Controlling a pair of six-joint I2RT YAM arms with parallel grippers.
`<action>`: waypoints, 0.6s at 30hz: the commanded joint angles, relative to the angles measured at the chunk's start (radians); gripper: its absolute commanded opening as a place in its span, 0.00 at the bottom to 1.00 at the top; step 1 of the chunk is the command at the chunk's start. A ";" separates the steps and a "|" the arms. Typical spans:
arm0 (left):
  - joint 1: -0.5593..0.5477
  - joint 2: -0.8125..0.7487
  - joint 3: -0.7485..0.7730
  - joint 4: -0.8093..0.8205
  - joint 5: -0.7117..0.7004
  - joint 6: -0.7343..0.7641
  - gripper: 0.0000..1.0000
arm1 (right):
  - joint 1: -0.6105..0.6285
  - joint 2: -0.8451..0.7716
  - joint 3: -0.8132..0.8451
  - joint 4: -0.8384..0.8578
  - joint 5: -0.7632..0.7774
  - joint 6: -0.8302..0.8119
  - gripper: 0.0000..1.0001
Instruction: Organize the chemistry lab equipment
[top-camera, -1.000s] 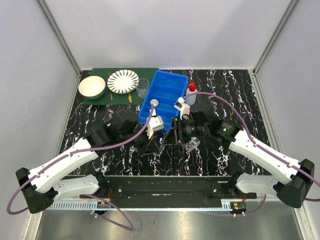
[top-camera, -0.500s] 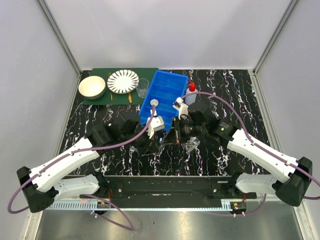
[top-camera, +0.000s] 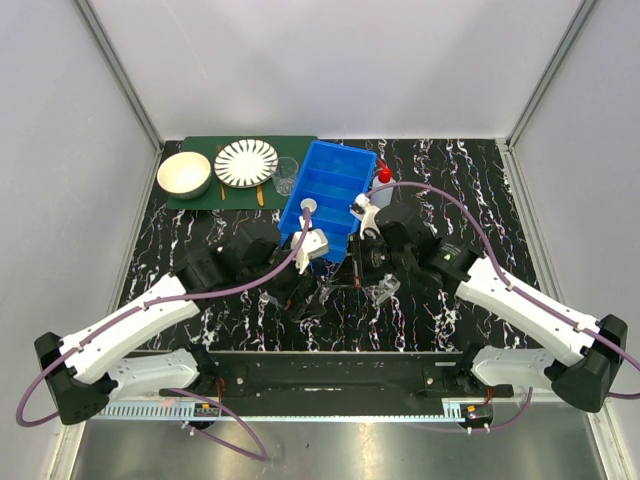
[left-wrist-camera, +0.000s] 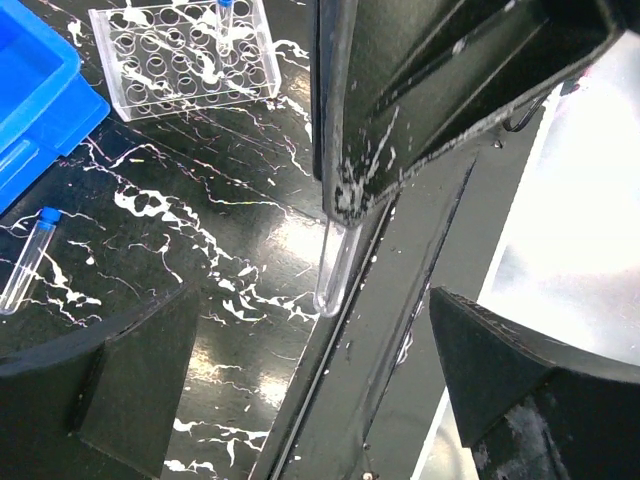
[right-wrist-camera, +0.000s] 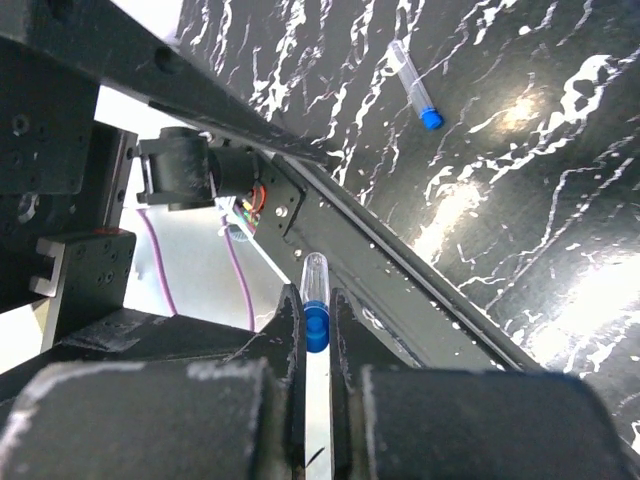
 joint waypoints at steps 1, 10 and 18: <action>-0.003 -0.034 0.023 0.019 -0.056 0.000 0.99 | 0.007 -0.015 0.091 -0.090 0.130 -0.061 0.00; -0.003 -0.022 0.002 -0.021 -0.304 -0.049 0.99 | -0.001 0.055 0.161 -0.251 0.389 -0.125 0.00; 0.000 0.023 -0.021 -0.023 -0.474 -0.132 0.99 | -0.117 0.137 0.112 -0.213 0.453 -0.156 0.00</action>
